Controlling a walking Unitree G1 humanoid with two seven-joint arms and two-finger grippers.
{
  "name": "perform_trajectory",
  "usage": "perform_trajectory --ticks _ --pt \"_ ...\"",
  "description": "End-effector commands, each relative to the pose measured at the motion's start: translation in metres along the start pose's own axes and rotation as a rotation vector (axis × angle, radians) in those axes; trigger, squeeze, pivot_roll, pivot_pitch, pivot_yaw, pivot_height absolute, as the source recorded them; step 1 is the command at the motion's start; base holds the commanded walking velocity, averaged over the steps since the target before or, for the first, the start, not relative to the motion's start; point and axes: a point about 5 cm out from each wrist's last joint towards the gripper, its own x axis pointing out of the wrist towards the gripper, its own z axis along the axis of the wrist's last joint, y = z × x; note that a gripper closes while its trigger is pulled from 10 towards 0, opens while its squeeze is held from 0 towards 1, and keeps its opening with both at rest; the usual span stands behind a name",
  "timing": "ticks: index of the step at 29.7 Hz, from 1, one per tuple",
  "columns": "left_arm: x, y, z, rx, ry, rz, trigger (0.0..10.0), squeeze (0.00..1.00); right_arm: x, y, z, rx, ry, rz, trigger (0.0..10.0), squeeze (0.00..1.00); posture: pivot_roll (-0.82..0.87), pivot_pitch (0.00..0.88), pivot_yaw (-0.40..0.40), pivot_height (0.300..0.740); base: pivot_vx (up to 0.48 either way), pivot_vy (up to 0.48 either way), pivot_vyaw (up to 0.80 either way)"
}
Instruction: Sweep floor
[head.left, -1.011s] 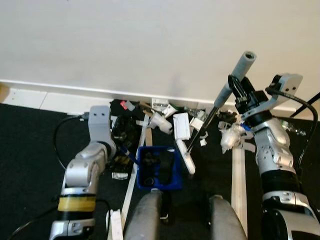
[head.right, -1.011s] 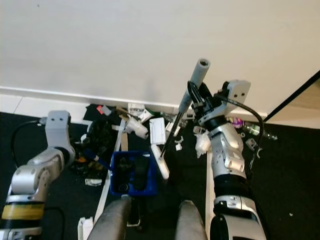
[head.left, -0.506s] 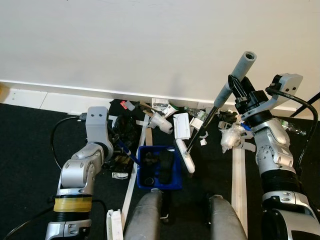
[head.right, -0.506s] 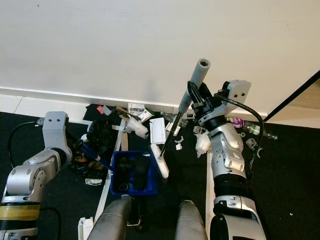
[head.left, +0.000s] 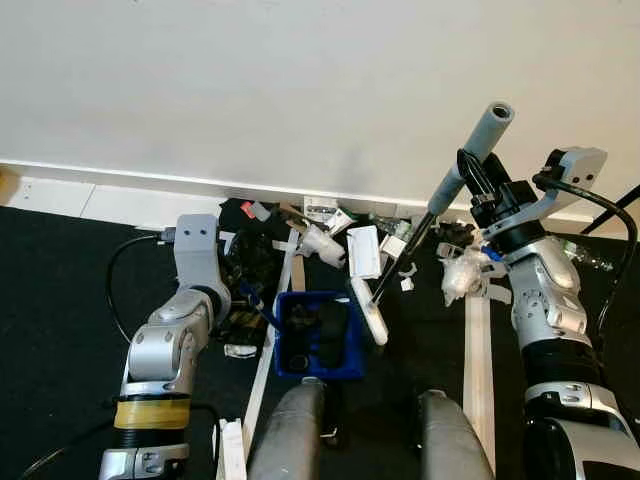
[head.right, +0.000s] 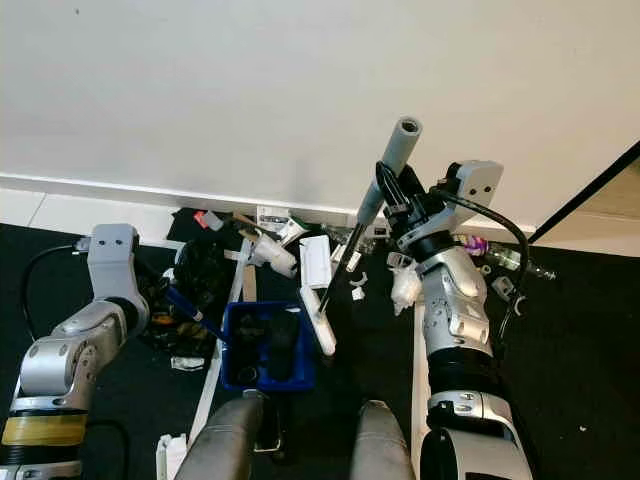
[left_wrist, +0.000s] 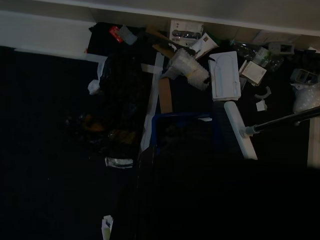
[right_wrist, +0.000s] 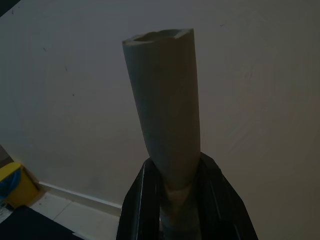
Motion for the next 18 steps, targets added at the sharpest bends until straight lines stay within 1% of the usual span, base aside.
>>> perform_trajectory --ticks 1,2,3,8,10,11,16,18 --pt "0.002 -0.006 -0.008 -0.005 0.009 -0.015 10.0 0.0 -0.001 0.002 0.001 0.0 -0.011 0.006 10.0 0.0 0.03 0.218 0.091 0.74 0.0 0.0 0.0" --pt "0.003 -0.007 -0.008 -0.009 0.006 -0.016 10.0 0.0 -0.001 0.002 0.001 0.0 -0.011 0.006 10.0 0.0 0.03 0.22 0.091 0.74 0.0 0.0 0.0" --pt "0.004 -0.008 -0.008 -0.014 0.0 -0.025 10.0 1.0 0.0 0.002 0.001 0.0 -0.012 0.006 10.0 0.0 0.03 0.223 0.092 0.74 0.0 0.0 0.0" --pt "0.009 -0.016 -0.002 -0.001 -0.018 -0.059 10.0 1.0 -0.001 0.004 0.001 0.002 -0.014 0.006 10.0 0.0 0.03 0.231 0.1 0.74 0.0 0.0 0.0" --pt "0.01 -0.016 -0.001 0.001 -0.019 -0.063 10.0 1.0 -0.001 0.004 0.001 0.003 -0.014 0.005 10.0 0.0 0.03 0.232 0.101 0.74 0.0 0.0 0.0" --pt "0.012 -0.015 0.002 0.0 -0.027 -0.064 10.0 0.0 -0.003 0.004 0.001 0.004 -0.017 0.002 10.0 0.0 0.03 0.235 0.106 0.74 0.0 0.0 0.0" --pt "0.015 -0.008 0.004 0.033 -0.061 -0.027 10.0 0.0 -0.006 0.003 0.0 0.007 -0.021 -0.011 10.0 0.0 0.03 0.238 0.117 0.74 0.0 0.0 0.0" --pt "0.016 -0.007 0.004 0.027 -0.073 -0.016 10.0 0.0 -0.006 0.003 -0.001 0.007 -0.021 -0.012 10.0 0.0 0.02 0.239 0.12 0.74 0.0 0.0 0.0"
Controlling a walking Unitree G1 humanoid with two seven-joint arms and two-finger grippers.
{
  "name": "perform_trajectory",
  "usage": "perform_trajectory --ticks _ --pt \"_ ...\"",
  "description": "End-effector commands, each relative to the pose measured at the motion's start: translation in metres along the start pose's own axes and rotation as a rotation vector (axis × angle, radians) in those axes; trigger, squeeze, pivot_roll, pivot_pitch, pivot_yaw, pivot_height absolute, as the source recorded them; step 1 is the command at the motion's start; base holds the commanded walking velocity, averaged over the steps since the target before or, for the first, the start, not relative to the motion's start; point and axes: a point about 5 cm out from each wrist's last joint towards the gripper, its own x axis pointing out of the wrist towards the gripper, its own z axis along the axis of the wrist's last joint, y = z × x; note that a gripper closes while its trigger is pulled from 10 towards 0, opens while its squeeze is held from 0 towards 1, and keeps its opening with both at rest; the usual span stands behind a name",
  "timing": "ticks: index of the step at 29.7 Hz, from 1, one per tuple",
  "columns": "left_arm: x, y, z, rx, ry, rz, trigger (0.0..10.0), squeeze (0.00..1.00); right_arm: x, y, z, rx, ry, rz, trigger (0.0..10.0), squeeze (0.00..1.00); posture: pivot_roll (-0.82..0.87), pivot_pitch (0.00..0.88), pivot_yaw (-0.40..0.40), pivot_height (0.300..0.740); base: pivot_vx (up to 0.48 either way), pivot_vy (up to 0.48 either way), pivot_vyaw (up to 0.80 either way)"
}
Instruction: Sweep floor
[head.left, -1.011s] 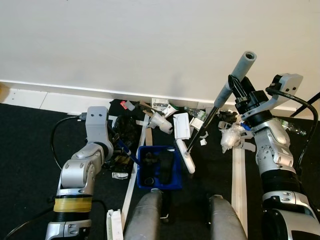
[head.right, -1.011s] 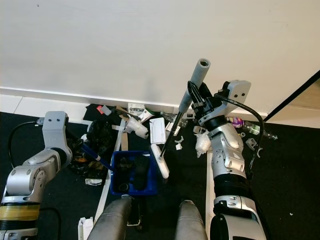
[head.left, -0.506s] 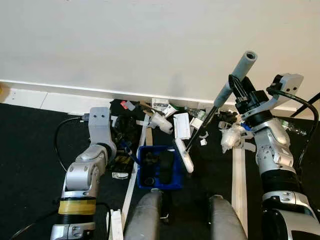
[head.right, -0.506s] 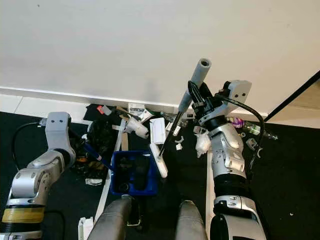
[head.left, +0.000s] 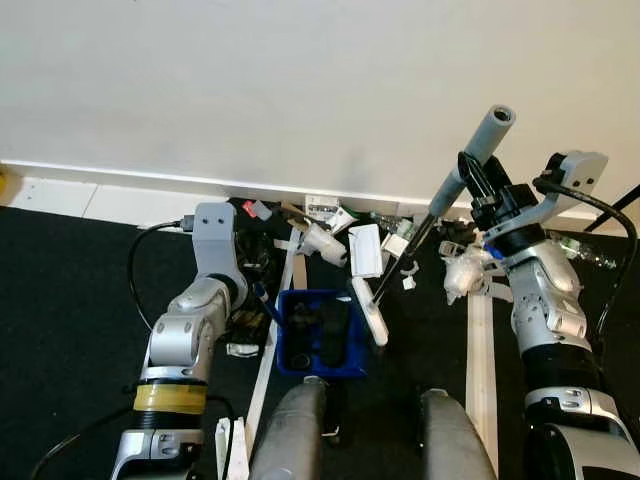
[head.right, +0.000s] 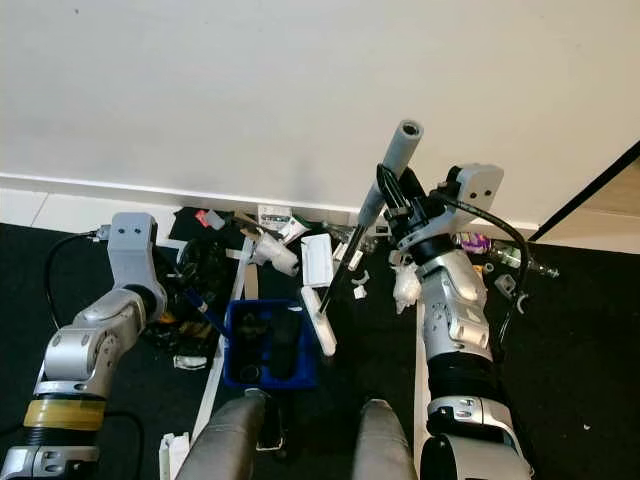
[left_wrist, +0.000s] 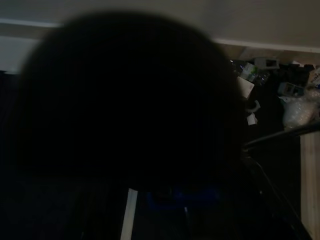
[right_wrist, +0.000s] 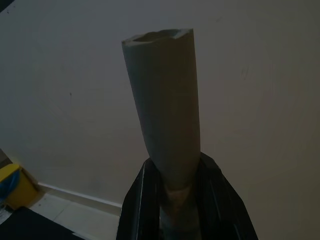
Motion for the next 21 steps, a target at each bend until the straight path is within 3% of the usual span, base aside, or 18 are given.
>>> perform_trajectory --ticks 1,17,18,20,21 --pt "0.001 0.006 -0.007 0.004 0.004 0.026 9.6 0.0 -0.002 0.002 0.002 0.008 -0.026 0.001 10.0 0.0 0.02 0.239 0.12 0.74 0.0 0.0 0.0" --pt "-0.009 0.014 0.006 0.029 -0.089 0.045 10.0 0.0 -0.004 0.004 0.001 0.012 -0.022 -0.003 10.0 0.0 0.04 0.25 0.122 0.74 0.0 0.0 0.0" --pt "-0.007 0.014 0.004 0.035 -0.088 0.045 9.2 0.0 -0.003 0.005 0.0 0.014 -0.02 0.001 10.0 0.0 0.04 0.249 0.121 0.74 0.0 0.0 0.0" --pt "-0.006 0.014 0.004 0.036 -0.085 0.045 9.2 0.0 -0.003 0.006 0.0 0.015 -0.019 0.002 10.0 0.0 0.03 0.249 0.12 0.74 0.0 0.0 0.0" --pt "-0.005 0.013 0.002 0.037 -0.079 0.043 8.1 0.0 -0.003 0.006 0.0 0.015 -0.019 0.003 10.0 0.0 0.03 0.248 0.119 0.74 0.0 0.0 0.0"
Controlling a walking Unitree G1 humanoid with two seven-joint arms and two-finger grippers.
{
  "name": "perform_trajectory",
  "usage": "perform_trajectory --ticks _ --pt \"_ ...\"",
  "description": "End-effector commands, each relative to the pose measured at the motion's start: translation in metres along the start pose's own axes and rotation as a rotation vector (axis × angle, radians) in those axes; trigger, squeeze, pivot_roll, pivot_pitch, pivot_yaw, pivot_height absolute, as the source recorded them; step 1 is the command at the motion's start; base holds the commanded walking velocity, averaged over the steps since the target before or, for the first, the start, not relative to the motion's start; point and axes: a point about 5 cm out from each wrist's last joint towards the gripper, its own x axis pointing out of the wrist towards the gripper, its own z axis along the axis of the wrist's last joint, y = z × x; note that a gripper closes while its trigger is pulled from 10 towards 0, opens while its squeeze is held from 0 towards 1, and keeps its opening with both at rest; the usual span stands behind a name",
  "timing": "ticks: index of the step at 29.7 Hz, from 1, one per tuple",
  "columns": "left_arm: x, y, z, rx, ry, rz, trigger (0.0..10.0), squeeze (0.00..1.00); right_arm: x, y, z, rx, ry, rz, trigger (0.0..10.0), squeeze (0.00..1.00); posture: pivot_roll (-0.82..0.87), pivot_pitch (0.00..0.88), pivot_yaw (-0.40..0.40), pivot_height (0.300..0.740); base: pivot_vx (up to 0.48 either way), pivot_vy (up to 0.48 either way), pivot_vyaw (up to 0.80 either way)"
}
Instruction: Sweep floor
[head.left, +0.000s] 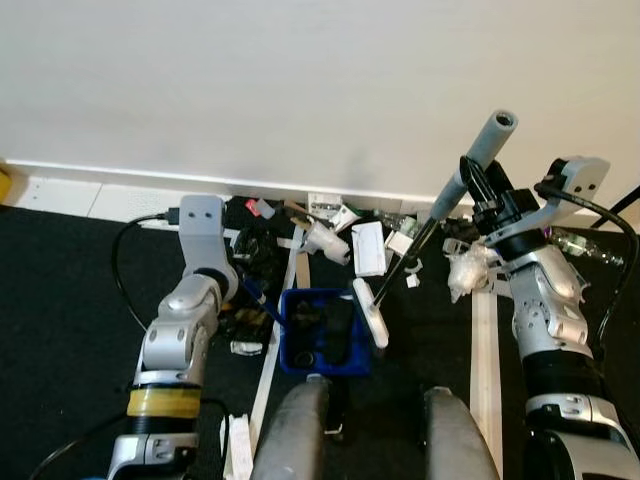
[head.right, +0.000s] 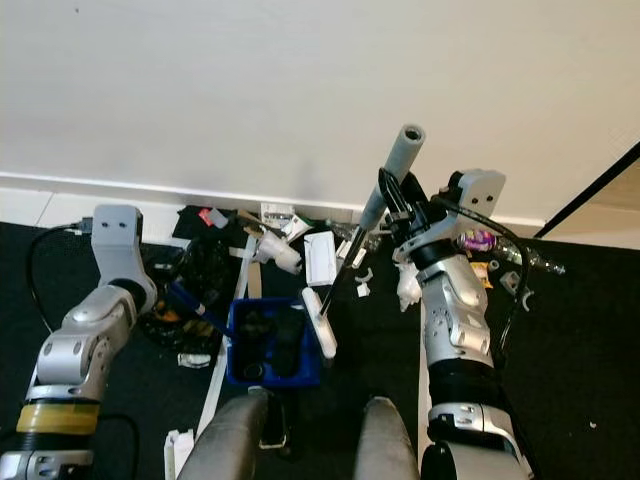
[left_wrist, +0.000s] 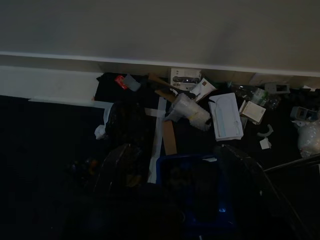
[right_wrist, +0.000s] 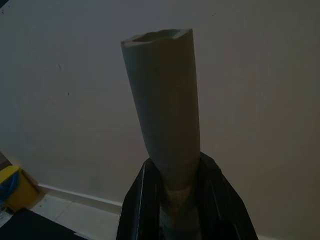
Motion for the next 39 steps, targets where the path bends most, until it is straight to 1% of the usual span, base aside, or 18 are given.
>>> perform_trajectory --ticks 1,3,4,14,20,25,26,27,28,29,30,32,33,34,35,36,37,39 --pt "0.0 0.004 -0.01 0.016 0.037 0.006 4.0 0.0 0.0 0.004 0.002 0.014 -0.024 0.01 10.0 0.0 0.03 0.248 0.119 0.74 0.0 0.0 0.0" --pt "0.002 0.002 -0.014 0.02 0.058 0.0 2.0 0.0 0.0 0.004 0.003 0.011 -0.024 0.01 10.0 0.0 0.03 0.248 0.118 0.74 0.0 0.0 0.0" --pt "0.003 0.001 -0.015 0.021 0.066 -0.003 0.0 0.0 0.0 0.003 0.004 0.011 -0.024 0.01 10.0 0.0 0.02 0.247 0.118 0.74 0.0 0.0 0.0" --pt "0.004 -0.003 -0.017 0.02 0.085 -0.016 0.0 0.0 -0.002 0.0 0.006 0.004 -0.026 0.004 10.0 0.0 0.02 0.241 0.117 0.74 0.0 0.0 0.0" --pt "0.003 -0.001 -0.021 0.001 0.099 -0.017 0.0 0.0 0.0 0.0 0.007 0.003 -0.026 0.005 10.0 0.0 0.02 0.237 0.112 0.74 0.0 0.0 0.0" --pt "0.001 0.0 -0.019 -0.007 0.09 -0.012 0.0 0.0 0.001 0.001 0.007 0.002 -0.026 0.006 10.0 0.0 0.02 0.239 0.11 0.74 0.0 0.0 0.0" --pt "0.0 -0.001 -0.018 -0.011 0.084 -0.014 4.0 0.0 0.001 0.001 0.007 0.002 -0.026 0.006 10.0 0.0 0.03 0.239 0.105 0.74 0.0 0.0 0.0" --pt "-0.001 -0.001 -0.013 -0.032 0.073 -0.008 10.0 0.0 0.002 0.001 0.006 -0.001 -0.02 0.002 10.0 0.0 0.03 0.24 0.1 0.74 0.0 0.0 0.0" --pt "-0.001 -0.001 -0.013 -0.032 0.073 -0.008 10.0 0.0 0.002 0.001 0.006 -0.001 -0.02 0.002 10.0 0.0 0.03 0.24 0.1 0.74 0.0 0.0 0.0" --pt "-0.002 0.0 -0.006 -0.057 0.062 -0.002 10.0 0.0 0.002 0.001 0.003 -0.009 -0.01 -0.011 10.0 0.0 0.03 0.241 0.095 0.74 0.0 0.0 0.0" --pt "-0.002 0.0 -0.006 -0.057 0.062 -0.002 10.0 0.0 0.002 0.001 0.003 -0.009 -0.01 -0.011 10.0 0.0 0.03 0.241 0.095 0.74 0.0 0.0 0.0" --pt "-0.005 0.001 0.007 -0.09 0.035 0.005 10.0 0.0 0.004 0.001 -0.001 -0.025 0.006 -0.048 10.0 0.0 0.03 0.241 0.091 0.74 0.0 0.0 0.0" --pt "-0.005 0.001 0.007 -0.09 0.035 0.005 10.0 0.0 0.004 0.001 -0.001 -0.025 0.006 -0.048 10.0 0.0 0.03 0.241 0.091 0.74 0.0 0.0 0.0" --pt "-0.007 0.002 0.015 -0.103 0.018 0.009 10.0 0.0 0.005 0.0 -0.002 -0.03 0.006 -0.085 10.0 0.0 0.04 0.24 0.089 0.74 0.0 0.0 0.0" --pt "-0.007 0.002 0.015 -0.103 0.018 0.009 10.0 0.0 0.005 0.0 -0.002 -0.03 0.006 -0.085 10.0 0.0 0.04 0.24 0.089 0.74 0.0 0.0 0.0" --pt "-0.01 0.004 0.021 -0.109 0.007 0.021 10.0 0.0 0.007 -0.001 -0.004 -0.043 0.011 -0.123 10.0 0.0 0.04 0.239 0.086 0.74 0.0 0.0 0.0" --pt "-0.01 0.004 0.021 -0.109 0.007 0.021 10.0 0.0 0.007 -0.001 -0.004 -0.043 0.011 -0.123 10.0 0.0 0.04 0.239 0.086 0.74 0.0 0.0 0.0" --pt "-0.013 0.005 0.03 -0.129 -0.019 0.035 10.0 0.0 0.008 -0.001 -0.01 -0.095 0.037 -0.18 10.0 0.0 0.04 0.233 0.08 0.74 0.0 0.0 0.0"
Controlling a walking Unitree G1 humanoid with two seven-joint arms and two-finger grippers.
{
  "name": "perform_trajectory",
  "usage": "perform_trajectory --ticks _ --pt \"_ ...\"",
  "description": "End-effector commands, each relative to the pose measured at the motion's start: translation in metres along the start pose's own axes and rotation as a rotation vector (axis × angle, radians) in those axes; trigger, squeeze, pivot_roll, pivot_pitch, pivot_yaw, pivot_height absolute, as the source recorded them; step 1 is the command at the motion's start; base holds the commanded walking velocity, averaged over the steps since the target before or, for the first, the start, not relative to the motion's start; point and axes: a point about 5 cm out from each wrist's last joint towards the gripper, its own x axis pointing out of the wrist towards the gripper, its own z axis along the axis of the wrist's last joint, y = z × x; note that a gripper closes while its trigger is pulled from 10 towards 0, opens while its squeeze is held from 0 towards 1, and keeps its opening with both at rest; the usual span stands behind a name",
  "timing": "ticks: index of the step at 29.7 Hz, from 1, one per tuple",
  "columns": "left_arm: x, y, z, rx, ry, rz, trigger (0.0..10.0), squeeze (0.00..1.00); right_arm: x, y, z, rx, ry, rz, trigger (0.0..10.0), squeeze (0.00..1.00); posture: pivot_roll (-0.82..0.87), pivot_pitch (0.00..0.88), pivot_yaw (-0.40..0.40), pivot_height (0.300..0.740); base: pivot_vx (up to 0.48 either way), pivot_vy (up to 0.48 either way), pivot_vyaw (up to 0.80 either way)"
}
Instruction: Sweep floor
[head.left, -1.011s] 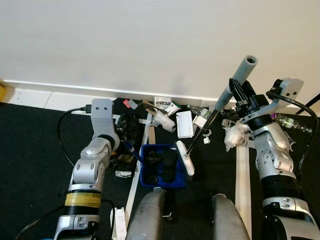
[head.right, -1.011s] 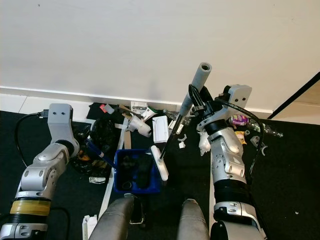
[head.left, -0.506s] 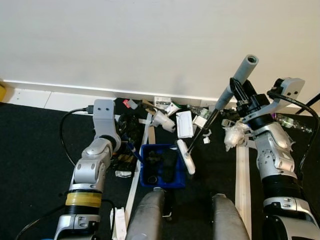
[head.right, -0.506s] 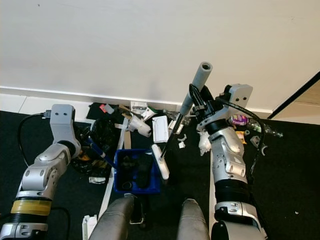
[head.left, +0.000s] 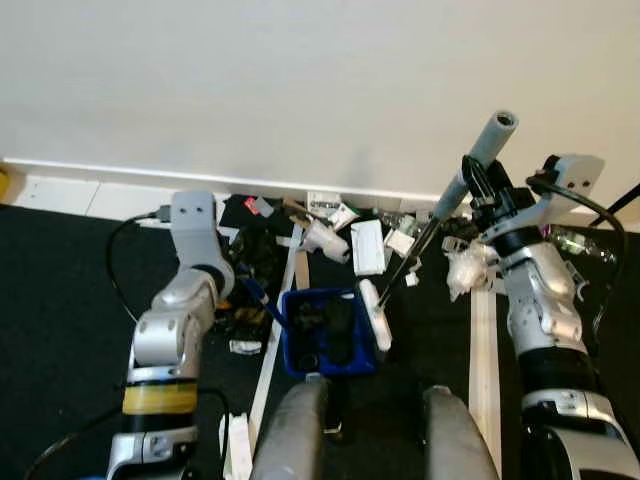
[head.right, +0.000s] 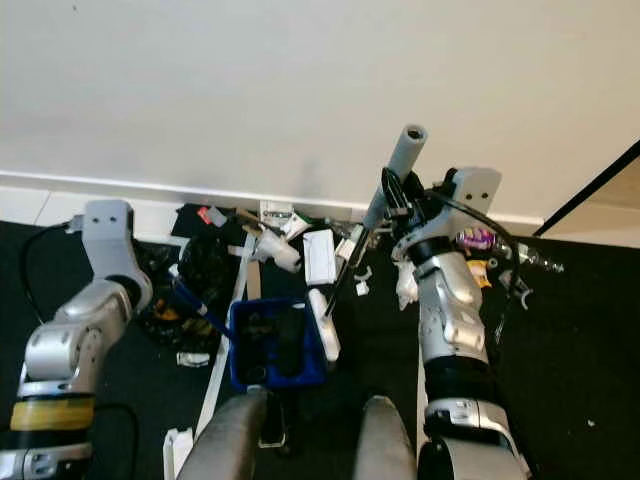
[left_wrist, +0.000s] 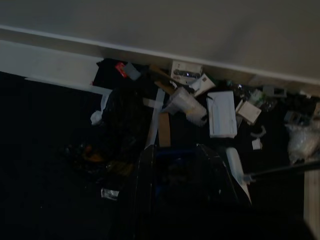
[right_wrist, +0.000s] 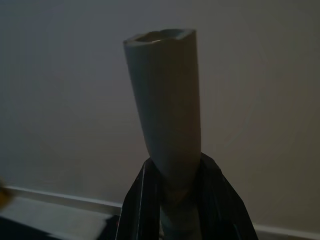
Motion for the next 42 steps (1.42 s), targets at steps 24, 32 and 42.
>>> perform_trajectory --ticks 24,32,42 --pt "-0.014 -0.001 0.012 -0.009 -0.023 0.061 10.0 0.0 -0.003 0.011 -0.025 -0.103 0.056 -0.089 10.0 0.0 0.03 0.157 0.088 0.74 0.0 0.0 0.0" --pt "-0.012 0.01 -0.001 -0.057 0.016 0.084 10.0 0.0 -0.007 0.013 -0.03 -0.214 0.073 -0.016 10.0 0.0 0.02 0.134 0.074 0.74 0.0 0.0 0.0" --pt "-0.007 0.008 0.002 -0.047 -0.09 0.051 10.0 0.0 -0.011 0.018 -0.032 -0.251 0.044 0.017 10.0 0.0 -0.01 0.088 0.07 0.74 0.0 0.0 0.0"
